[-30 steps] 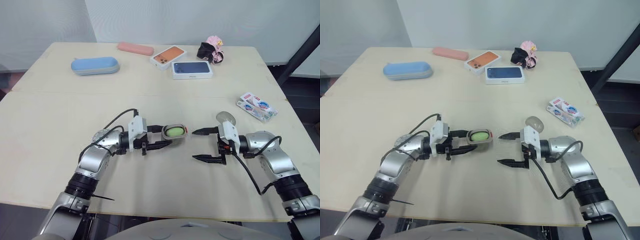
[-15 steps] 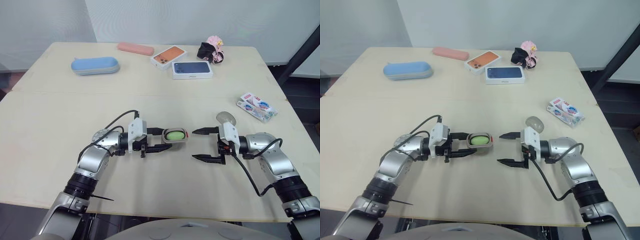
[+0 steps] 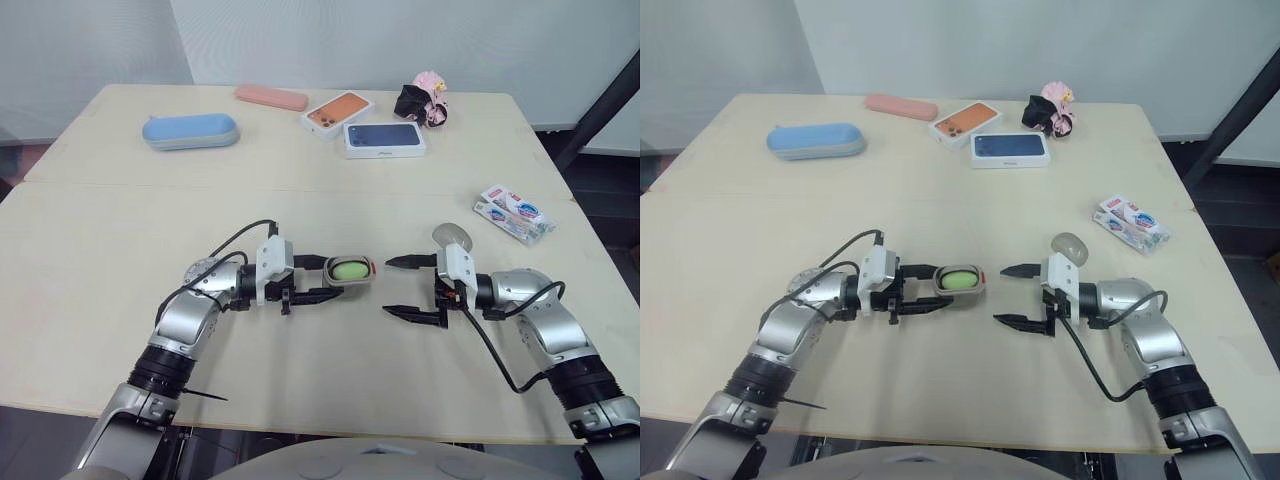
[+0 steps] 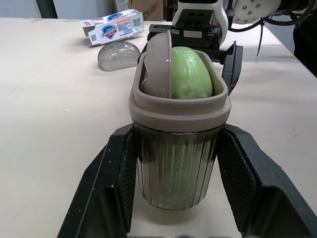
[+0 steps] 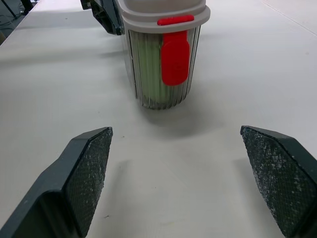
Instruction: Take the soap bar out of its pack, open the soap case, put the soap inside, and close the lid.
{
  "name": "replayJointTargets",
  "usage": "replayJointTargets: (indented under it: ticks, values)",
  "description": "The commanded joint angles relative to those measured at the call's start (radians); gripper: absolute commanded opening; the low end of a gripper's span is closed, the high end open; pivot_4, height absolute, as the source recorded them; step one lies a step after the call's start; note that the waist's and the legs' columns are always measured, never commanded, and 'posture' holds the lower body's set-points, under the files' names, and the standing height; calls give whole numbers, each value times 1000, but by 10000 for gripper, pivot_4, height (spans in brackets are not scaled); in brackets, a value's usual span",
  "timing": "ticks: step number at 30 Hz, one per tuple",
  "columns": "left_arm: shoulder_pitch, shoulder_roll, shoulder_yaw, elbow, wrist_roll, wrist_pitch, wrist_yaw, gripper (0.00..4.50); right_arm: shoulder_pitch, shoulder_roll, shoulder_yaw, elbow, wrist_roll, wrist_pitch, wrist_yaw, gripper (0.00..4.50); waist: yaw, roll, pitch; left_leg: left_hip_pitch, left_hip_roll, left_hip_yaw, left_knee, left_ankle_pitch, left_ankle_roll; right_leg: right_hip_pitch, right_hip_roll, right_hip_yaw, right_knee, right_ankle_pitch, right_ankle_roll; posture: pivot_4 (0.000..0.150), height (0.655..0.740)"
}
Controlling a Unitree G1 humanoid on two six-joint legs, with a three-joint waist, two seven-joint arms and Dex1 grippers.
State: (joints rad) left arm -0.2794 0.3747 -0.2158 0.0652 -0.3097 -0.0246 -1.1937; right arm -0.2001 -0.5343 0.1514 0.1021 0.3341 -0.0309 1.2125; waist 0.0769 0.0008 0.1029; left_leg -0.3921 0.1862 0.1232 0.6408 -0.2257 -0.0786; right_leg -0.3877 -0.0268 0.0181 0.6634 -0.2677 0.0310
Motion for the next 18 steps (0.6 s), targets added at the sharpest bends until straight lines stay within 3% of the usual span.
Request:
replayJointTargets:
  ticks: [1, 10, 18]
  values:
    - [-15, -1, 17, -12, -3, -27, 17, 18700, 16, -11, -40, -62, 20, 23, -31, 44592, 0, 0, 0, 0, 0, 0, 0, 0, 0, 0, 0, 0, 0, 0, 0, 1500, 7400]
    - [-24, -7, 13, -12, 11, -35, 57, 18700, 168, -53, -186, -169, 60, 16, -114, 44592, 3, 0, 0, 0, 0, 0, -1, 0, 0, 1, 0, 0, -2, 0, 0, 1500, 7400]
    - [-35, -3, -10, -43, 32, 10, 77, 18700, 306, -49, -319, -139, 55, -66, -185, 44592, 0, 0, 0, 1, 0, 0, -3, 0, 0, 3, -1, -1, -9, 0, 0, 1500, 7400]
